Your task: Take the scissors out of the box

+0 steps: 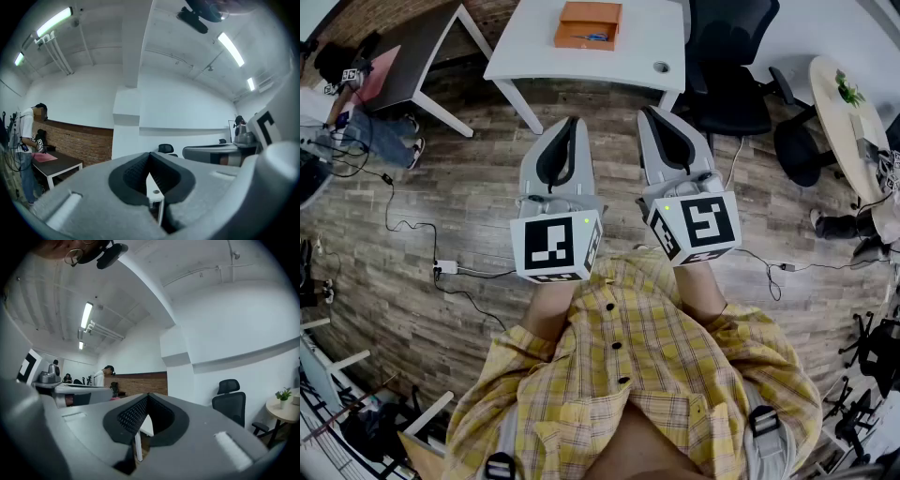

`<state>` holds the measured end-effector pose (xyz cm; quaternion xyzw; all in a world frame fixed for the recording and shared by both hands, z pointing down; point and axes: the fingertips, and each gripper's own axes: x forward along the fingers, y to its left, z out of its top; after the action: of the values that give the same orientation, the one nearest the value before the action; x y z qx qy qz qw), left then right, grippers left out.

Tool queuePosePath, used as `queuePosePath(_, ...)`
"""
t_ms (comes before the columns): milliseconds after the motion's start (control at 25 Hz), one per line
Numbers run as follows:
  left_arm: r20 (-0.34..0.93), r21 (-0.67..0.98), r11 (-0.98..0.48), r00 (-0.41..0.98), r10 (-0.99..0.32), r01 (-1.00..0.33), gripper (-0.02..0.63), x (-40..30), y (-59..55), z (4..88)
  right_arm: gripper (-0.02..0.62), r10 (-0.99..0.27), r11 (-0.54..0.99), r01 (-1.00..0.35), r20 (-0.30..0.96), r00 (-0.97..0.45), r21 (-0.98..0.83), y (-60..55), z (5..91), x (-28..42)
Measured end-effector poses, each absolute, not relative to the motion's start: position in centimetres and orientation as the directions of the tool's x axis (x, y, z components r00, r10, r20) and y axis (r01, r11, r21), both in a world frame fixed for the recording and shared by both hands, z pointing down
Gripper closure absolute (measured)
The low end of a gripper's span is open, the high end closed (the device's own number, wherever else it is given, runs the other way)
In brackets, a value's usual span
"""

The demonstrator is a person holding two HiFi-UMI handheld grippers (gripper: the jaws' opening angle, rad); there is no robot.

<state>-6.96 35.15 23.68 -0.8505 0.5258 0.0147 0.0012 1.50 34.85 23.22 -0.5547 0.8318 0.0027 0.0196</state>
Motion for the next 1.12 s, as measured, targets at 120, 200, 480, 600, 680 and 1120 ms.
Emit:
queuePosePath(120, -0.028, 0.008, -0.439, 0.439, -0.898, -0.898, 0.604, -6.4, 35.4, 23.7, 0.589, -0.919, 0.394, -0.919, -0.044, -0.393, -0.014, 35.1, 23.1, 2.0)
queuePosePath(200, -0.029, 0.003, -0.431, 0.431, -0.902, -0.902, 0.604, -5.9, 35.5, 23.7, 0.589, -0.915, 0.402, -0.915, -0.046, -0.402, -0.002, 35.3, 23.1, 2.3)
queuePosePath(480, -0.022, -0.014, -0.387, 0.387, -0.922, -0.922, 0.604, -4.1, 36.3, 24.2, 0.591, -0.903, 0.428, -0.904, -0.051, -0.426, -0.017, 35.7, 23.5, 4.3)
queuePosePath(600, -0.023, -0.015, -0.374, 0.374, -0.927, -0.927, 0.604, -2.9, 36.9, 24.5, 0.591, -0.896, 0.443, -0.896, -0.057, -0.441, -0.038, 36.1, 23.7, 5.5)
queuePosePath(680, -0.028, -0.014, -0.361, 0.362, -0.932, -0.932, 0.604, -2.2, 37.1, 24.6, 0.590, -0.890, 0.455, -0.889, -0.061, -0.452, -0.043, 36.2, 23.7, 6.3)
queuePosePath(1120, -0.028, -0.024, -0.290, 0.291, -0.956, -0.957, 0.604, 0.4, 38.3, 25.6, 0.590, -0.851, 0.524, -0.850, -0.071, -0.521, -0.048, 36.8, 23.7, 8.5)
